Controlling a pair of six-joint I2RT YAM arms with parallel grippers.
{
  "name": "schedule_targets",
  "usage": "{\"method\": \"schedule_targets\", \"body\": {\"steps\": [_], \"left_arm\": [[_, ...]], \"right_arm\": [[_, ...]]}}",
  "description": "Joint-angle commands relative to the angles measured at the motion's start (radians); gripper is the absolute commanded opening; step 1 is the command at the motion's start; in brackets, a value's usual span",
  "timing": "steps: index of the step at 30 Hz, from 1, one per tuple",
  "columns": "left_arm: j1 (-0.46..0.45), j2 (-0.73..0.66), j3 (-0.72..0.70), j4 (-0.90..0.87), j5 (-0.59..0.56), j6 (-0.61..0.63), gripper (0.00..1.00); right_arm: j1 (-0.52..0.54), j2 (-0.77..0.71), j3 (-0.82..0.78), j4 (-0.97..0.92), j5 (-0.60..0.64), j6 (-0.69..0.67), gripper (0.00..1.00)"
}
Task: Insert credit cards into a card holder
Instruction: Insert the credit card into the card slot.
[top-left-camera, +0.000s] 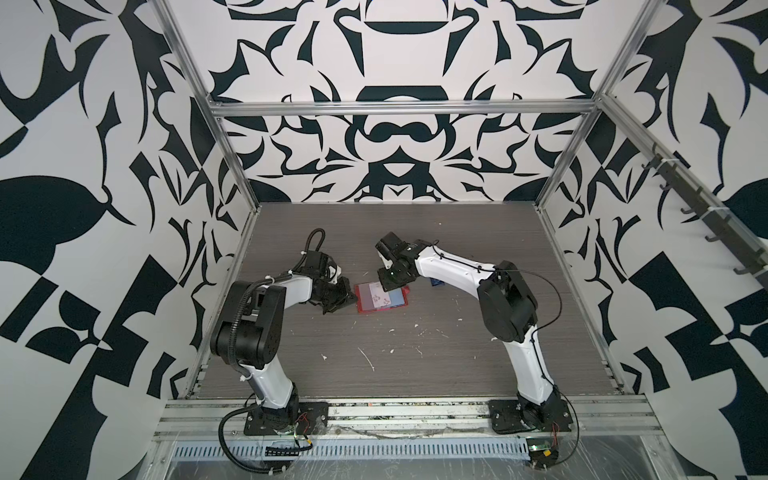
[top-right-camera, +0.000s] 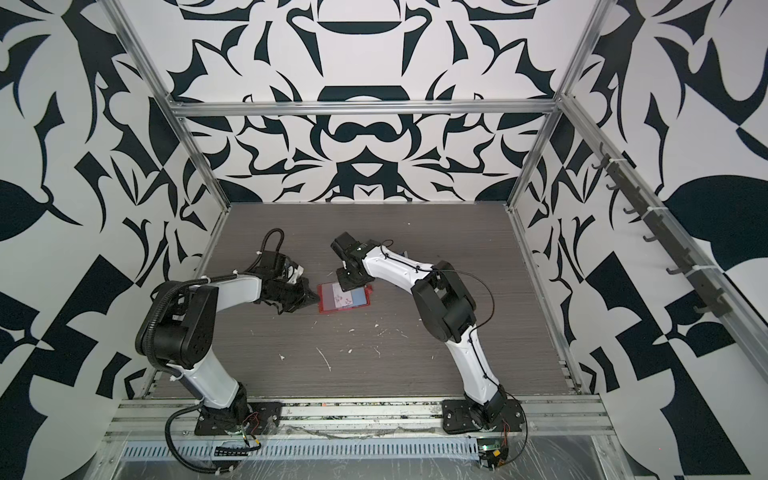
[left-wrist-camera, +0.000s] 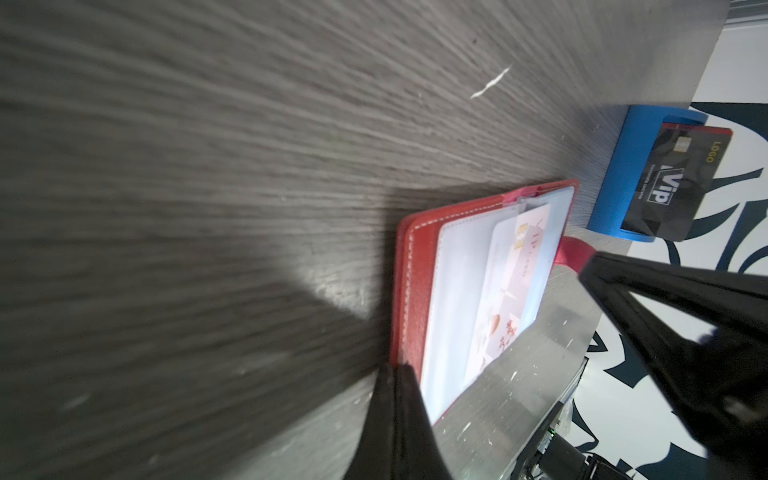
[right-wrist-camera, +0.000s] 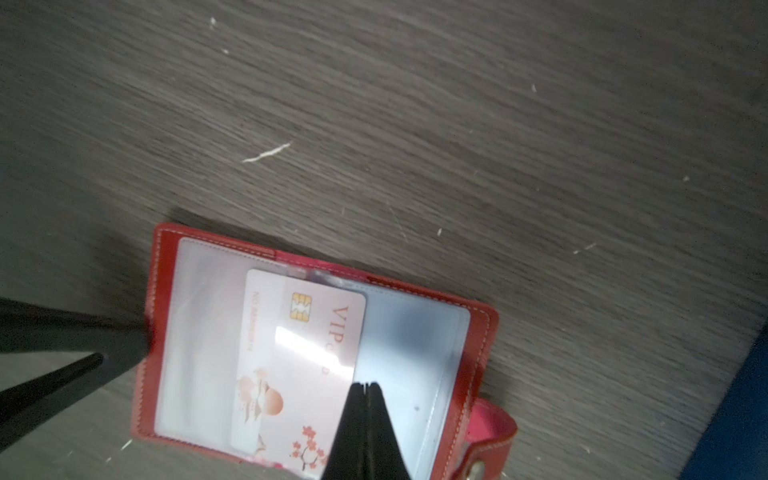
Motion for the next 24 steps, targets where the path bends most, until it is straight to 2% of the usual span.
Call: {"method": "schedule_targets", "body": {"steps": [1, 8, 24], "left_arm": [[0.000, -0.023, 0.026, -0.024, 0.011, 0.011, 0.00], [-0.001, -0.024, 0.026, -0.024, 0.014, 0.011, 0.00], [-0.001, -0.019, 0.031, -0.024, 0.015, 0.010, 0.00]], "right_arm": [[0.010, 0.018, 0.042, -0.062, 0.051, -0.008, 0.00], [0.016, 0.052, 0.066, -0.084, 0.031, -0.013, 0.00], [0.017, 0.054, 0.042, -0.001, -0.201, -0.001, 0.00]]}}
